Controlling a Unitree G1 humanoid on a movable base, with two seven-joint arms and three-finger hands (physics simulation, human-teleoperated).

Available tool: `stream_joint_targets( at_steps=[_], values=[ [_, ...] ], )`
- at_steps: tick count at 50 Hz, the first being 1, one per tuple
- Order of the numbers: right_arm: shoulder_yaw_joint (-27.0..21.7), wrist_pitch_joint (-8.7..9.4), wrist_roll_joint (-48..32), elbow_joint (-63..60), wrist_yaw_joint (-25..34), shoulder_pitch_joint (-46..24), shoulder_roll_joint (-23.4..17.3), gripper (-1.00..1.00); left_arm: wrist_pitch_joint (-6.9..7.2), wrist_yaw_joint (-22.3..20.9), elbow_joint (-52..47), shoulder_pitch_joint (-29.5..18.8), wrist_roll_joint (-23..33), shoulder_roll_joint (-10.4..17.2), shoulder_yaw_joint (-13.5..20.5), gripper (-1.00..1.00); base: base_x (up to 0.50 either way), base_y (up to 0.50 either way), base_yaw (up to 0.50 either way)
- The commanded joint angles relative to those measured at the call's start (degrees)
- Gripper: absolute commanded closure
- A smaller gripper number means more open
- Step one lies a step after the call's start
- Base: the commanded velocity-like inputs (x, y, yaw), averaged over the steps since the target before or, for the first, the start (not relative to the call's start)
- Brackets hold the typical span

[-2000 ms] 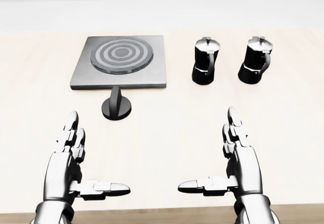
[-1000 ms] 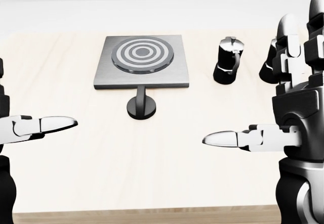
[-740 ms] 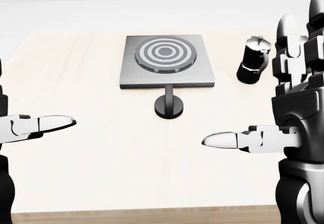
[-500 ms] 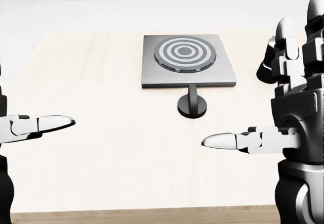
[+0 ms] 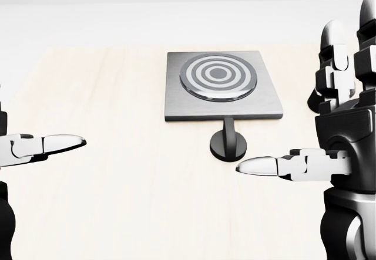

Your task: Turn off the stove.

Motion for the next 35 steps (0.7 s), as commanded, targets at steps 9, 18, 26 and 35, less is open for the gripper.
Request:
stream_joint_targets(
  at_steps=[9,18,26,35],
  values=[
    [0.3,0.0,0.8,0.0,0.0,-0.1,0.0,-1.0,0.0,0.0,0.3,-0.3,-0.3,0.3,0.4,-1.0,0.5,0.0,0.0],
    [0.3,0.0,0.9,0.2,0.0,-0.1,0.0,-1.0,0.0,0.1,0.5,-0.4,-0.3,0.3,0.3,-1.0,0.5,0.0,0.0],
    [0.3,0.0,0.8,0.3,0.1,-0.1,0.0,-1.0,0.0,0.0,0.7,-0.5,-0.3,0.5,0.5,-1.0,0.5,0.0,0.0],
    [0.4,0.0,-2.3,3.1,-3.7,-0.5,0.2,-1.0,0.0,0.1,0.6,-0.6,-0.3,0.4,0.4,-1.0,0.41,0.0,0.0]
  ],
)
